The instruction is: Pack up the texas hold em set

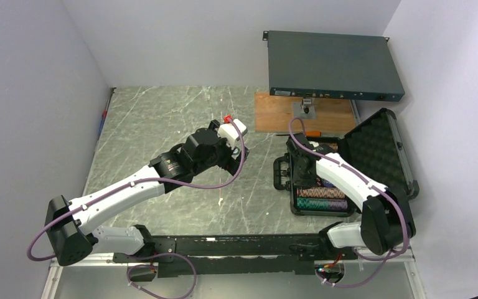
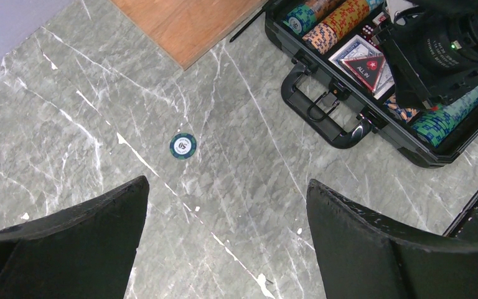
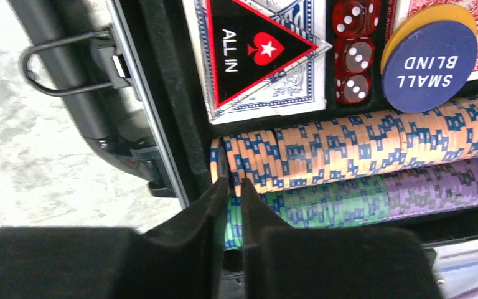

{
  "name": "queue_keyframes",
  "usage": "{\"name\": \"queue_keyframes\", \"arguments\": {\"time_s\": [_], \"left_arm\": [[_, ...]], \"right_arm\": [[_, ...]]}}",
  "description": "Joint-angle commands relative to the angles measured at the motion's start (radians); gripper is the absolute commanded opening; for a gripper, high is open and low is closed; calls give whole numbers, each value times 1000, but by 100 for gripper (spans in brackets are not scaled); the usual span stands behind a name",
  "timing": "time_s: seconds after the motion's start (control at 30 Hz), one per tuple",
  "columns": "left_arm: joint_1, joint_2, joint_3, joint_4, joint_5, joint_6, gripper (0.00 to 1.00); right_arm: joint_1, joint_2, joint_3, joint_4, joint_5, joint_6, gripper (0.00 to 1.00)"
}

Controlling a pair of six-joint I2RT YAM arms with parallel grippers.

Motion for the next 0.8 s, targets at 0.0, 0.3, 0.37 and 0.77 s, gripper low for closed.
{"name": "queue_keyframes", "arguments": {"time_s": [0.0,0.3,0.37,0.77], "left_arm": [[-2,-13,24,17,7,0,98],[-1,4,23,18,-23,2,99],[-2,-2,9,33,-52,6,100],[105,182,58,-15,-96,-86,99]], "right_arm": [[-3,-98,50,58,-38,-50,22],[21,-226,1,381,-279,-171,78],[67,-184,-2,445,-282,-169,91],[178,-299,-51,440,118,-14,99]]}}
